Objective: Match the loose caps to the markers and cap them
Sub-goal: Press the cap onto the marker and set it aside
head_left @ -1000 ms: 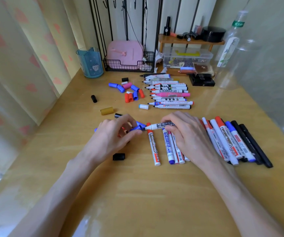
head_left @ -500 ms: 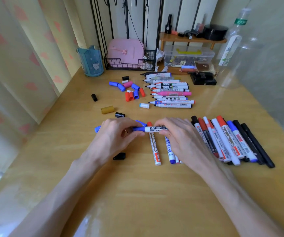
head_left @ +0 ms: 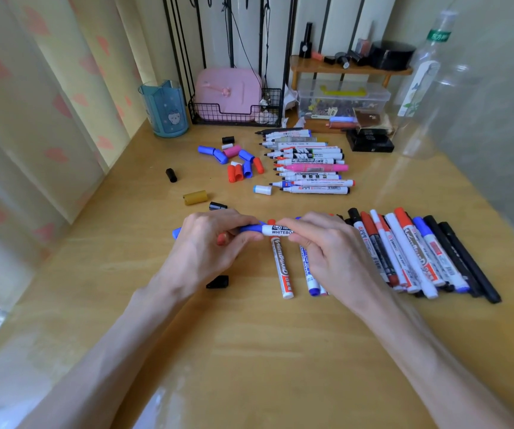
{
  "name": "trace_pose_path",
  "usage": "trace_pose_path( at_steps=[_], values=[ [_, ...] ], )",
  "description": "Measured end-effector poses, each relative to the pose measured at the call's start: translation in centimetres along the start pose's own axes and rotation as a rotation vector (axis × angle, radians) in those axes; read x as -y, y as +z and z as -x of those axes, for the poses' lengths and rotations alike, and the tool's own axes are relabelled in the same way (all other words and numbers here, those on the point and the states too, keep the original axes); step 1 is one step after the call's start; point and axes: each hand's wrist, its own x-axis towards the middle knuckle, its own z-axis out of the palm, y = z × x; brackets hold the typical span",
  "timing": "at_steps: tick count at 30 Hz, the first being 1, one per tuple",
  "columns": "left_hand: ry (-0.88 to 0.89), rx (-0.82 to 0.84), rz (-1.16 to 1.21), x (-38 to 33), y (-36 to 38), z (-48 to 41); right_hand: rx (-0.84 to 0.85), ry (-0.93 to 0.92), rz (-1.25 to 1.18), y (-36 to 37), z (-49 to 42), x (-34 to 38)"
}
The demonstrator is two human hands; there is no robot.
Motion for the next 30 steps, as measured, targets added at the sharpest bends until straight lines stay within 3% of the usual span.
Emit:
trace_pose_path(
  at_steps=[5,11,21,25,30],
  values=[
    [0.015,0.004,0.015,-0.3,0.1,0.1,-0.014,-0.018,0.006,-0.4,0.2,-0.1],
    [0.04,0.162,-0.056,-0.1,0.2,-0.2,0.085,0.023,-0.024,-0.5,-0.1,-1.2],
    [-0.042,0.223,-0.025,0.3,-0.8,0.1,-0.033,-0.031,0.06,-0.6,-0.2,-0.9],
    [-0.151,0.198,0.038,1.3,-1.3,0.0,-0.126,0.027,0.079,-2.3,-0.3,-2.3],
    [-0.127,0.241,-0.037,1.3,-0.8,0.3,-0.054,0.112,0.004,-2.7,-0.2,-2.7]
  ],
)
